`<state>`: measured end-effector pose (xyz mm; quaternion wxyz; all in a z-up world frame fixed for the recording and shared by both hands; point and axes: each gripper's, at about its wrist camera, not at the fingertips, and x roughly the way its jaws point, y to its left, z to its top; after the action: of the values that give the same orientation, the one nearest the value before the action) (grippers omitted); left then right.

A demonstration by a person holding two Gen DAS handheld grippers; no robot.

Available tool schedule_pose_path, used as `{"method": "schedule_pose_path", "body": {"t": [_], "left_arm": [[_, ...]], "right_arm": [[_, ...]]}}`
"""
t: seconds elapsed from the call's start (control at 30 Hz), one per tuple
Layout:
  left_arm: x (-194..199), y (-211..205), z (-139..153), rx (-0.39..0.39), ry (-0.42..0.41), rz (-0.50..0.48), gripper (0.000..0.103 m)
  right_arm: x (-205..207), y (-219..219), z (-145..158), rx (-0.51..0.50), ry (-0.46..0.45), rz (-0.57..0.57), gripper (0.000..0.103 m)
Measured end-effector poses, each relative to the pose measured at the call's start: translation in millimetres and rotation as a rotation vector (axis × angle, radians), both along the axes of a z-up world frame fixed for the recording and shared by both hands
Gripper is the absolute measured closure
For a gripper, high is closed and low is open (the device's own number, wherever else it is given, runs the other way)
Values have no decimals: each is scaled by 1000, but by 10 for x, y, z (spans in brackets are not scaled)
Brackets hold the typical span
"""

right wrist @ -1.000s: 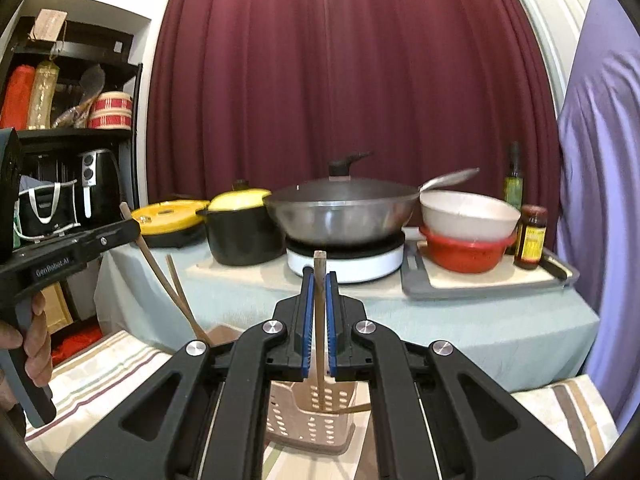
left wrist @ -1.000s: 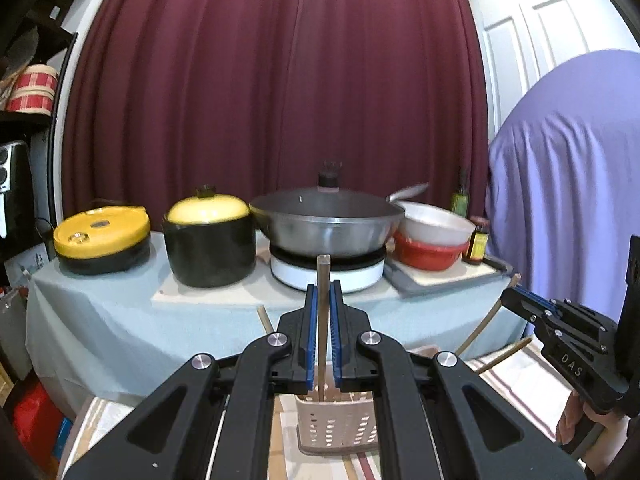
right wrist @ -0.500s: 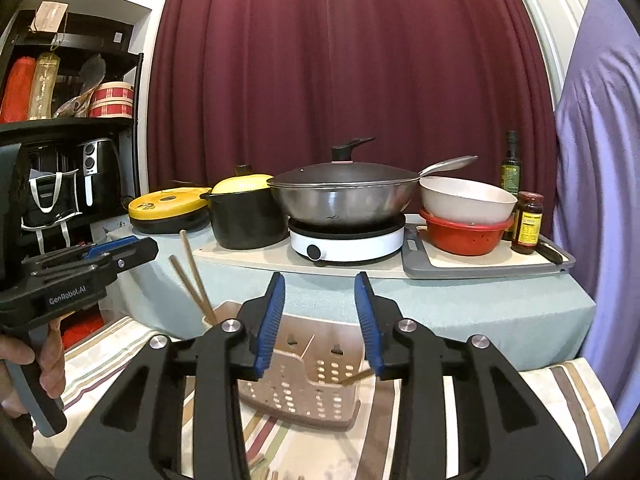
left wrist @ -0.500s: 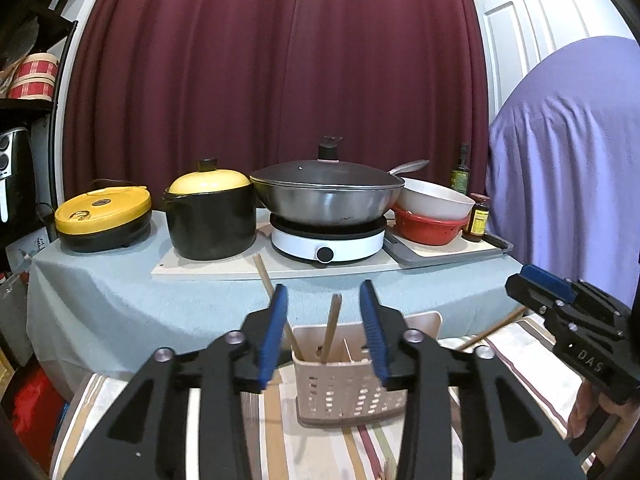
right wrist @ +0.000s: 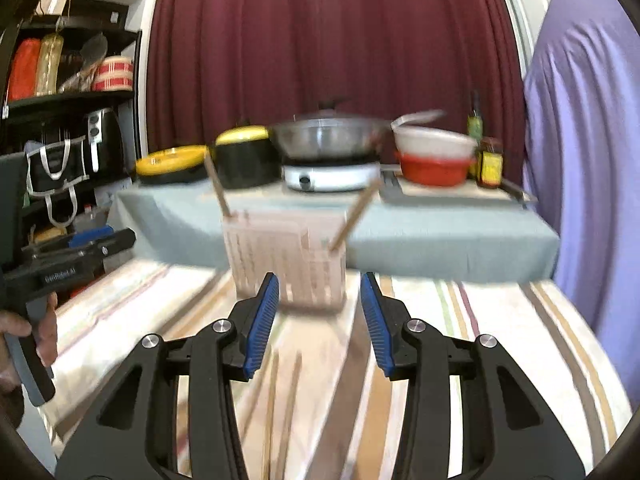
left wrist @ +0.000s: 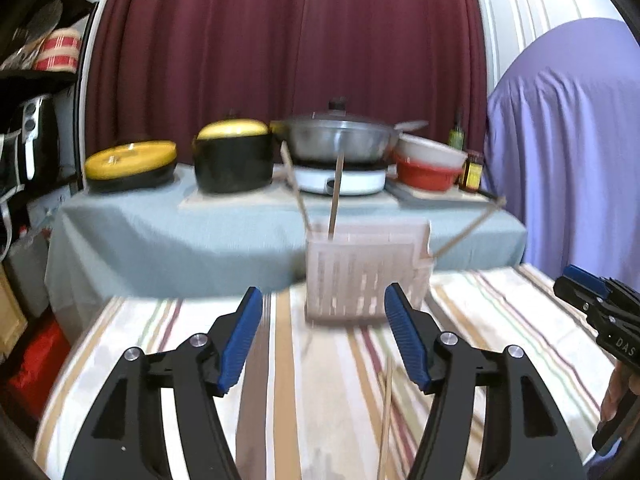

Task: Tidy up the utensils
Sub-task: 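Lower the left gripper onto a third chopstick and close while the right gripper grasps another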

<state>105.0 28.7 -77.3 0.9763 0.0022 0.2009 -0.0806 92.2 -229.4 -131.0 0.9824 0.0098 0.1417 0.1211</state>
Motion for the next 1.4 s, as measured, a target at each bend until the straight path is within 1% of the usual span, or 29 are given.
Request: {"method": "schedule_pose_path", "body": {"t": [0.07,0.23,0.33,0.4,0.47,0.5,0.57,0.63,0.8,0.9,1.1,1.17,1.27,1.3,1.37,1.4], "left_arm": [[-104,15,-165,0,39,-1,41],[-355,-23,-529,31,117,-16,41],[-480,-40,-729,31,164,-27,41],[-545,-49,-841,27,195,-37,45],[-599,-85,-960,38,230,-43,50],[-625,-99,-1013,45,243,-46,51],[-685,-113,-1093,46,258,-48,57],[-741,-112,-1159,42,269,-49,58],[-802,-121,-1254,32,284,-57,59],[-833,-131,-1286,31,286,-60,59],[-863,-156,-1327,23,291,-67,60],[-875,-169,-1343,22,290,-68,63],[-888,-197,-1354,22,282,-75,64],[-888,-203,-1355,20,281,-78,65],[-893,-216,-1359,21,279,-83,67],[-898,-222,-1359,22,278,-84,68]], "right_arm": [[-110,-26,-170,8,36,1,61],[-347,-72,-586,6,119,-1,62],[-492,-61,-792,-2,143,7,62],[-569,-48,-915,-5,161,15,64],[-626,-37,-1016,-1,184,28,70],[-639,-26,-1047,-4,190,34,70],[-690,7,-1124,-12,203,45,71],[-728,22,-1173,-10,213,56,71],[-793,60,-1260,-37,226,61,73],[-785,60,-1311,-35,248,65,79],[-793,81,-1366,-52,257,59,80],[-792,68,-1370,-42,260,62,81],[-807,87,-1369,-49,251,75,82],[-808,96,-1372,-53,250,78,83],[-803,96,-1380,-53,254,80,93],[-803,84,-1385,-49,256,78,94]]}}
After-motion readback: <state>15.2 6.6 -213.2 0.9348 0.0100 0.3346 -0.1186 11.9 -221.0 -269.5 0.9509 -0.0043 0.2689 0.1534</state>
